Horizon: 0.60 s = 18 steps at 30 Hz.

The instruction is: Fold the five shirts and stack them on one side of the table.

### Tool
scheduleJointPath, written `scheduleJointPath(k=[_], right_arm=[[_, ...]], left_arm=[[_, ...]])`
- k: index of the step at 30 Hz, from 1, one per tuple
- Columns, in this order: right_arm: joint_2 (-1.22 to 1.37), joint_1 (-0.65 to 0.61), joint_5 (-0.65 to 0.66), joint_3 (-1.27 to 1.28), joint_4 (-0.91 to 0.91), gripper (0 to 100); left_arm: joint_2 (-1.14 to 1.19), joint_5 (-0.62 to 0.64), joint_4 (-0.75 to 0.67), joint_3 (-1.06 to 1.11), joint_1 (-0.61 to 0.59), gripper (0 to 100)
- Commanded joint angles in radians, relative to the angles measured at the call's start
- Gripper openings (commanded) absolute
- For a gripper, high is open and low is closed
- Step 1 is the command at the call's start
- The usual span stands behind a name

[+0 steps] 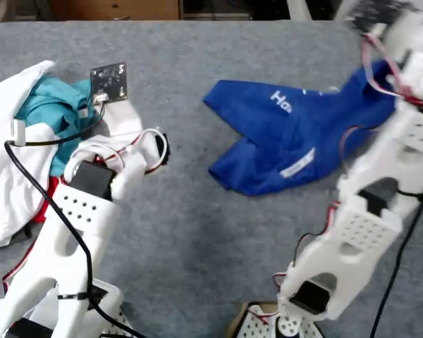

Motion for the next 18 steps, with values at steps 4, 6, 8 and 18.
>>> scheduleJointPath(k=[4, 6, 8, 18], right_arm=[[0.085, 0.203, -0.008, 0.001, 0.018, 0.5], [0.119, 0.242, 0.009, 0.002, 0.018, 0.5], [0.16, 0.269, 0.049, 0.01, 0.018, 0.5], [0.26, 0.381, 0.169, 0.288, 0.017, 0.9]], left_arm=[[-0.018, -0.008, 0.003, -0.005, 0.003, 2], [-0.018, -0.008, 0.003, -0.005, 0.002, 2], [-0.018, -0.008, 0.003, -0.005, -0.02, 2], [-0.019, -0.008, -0.003, 0.037, -0.315, 2]])
